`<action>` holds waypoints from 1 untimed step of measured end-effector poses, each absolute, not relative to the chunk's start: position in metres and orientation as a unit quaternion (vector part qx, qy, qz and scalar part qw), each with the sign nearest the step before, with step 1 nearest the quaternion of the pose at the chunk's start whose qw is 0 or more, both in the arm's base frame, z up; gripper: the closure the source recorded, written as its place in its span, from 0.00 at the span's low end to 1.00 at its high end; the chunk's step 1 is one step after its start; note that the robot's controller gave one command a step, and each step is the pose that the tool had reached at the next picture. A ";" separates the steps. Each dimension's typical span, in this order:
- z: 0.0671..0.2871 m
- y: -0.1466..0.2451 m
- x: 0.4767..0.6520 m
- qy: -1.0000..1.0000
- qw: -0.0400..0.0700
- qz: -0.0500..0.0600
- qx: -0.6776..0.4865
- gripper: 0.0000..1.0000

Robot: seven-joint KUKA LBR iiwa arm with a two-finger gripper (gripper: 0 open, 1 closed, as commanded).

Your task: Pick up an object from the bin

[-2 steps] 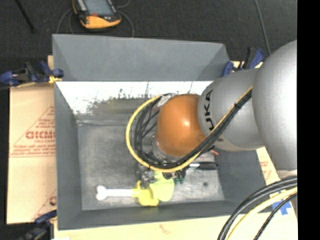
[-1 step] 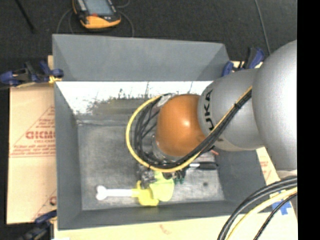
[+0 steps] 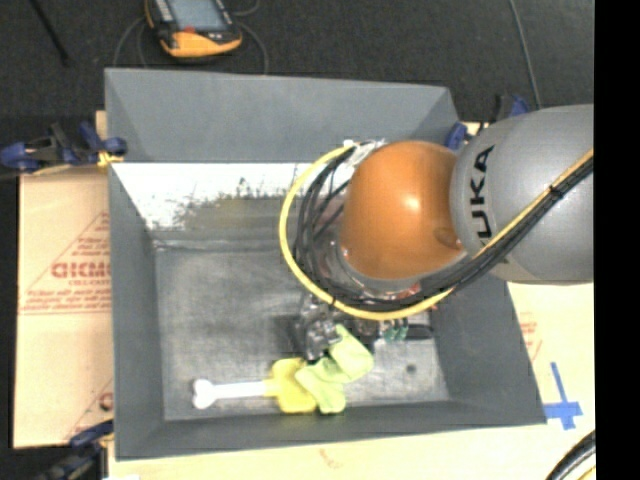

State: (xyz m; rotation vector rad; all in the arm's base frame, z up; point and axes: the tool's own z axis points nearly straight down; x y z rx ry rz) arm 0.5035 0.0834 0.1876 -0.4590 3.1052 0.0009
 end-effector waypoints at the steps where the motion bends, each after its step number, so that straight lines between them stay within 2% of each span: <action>1: 0.188 0.084 0.503 0.989 0.001 0.000 -0.146 1.00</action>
Offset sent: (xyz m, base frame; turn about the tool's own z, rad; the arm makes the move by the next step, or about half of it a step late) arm -0.0001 0.0035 -0.0334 -0.0124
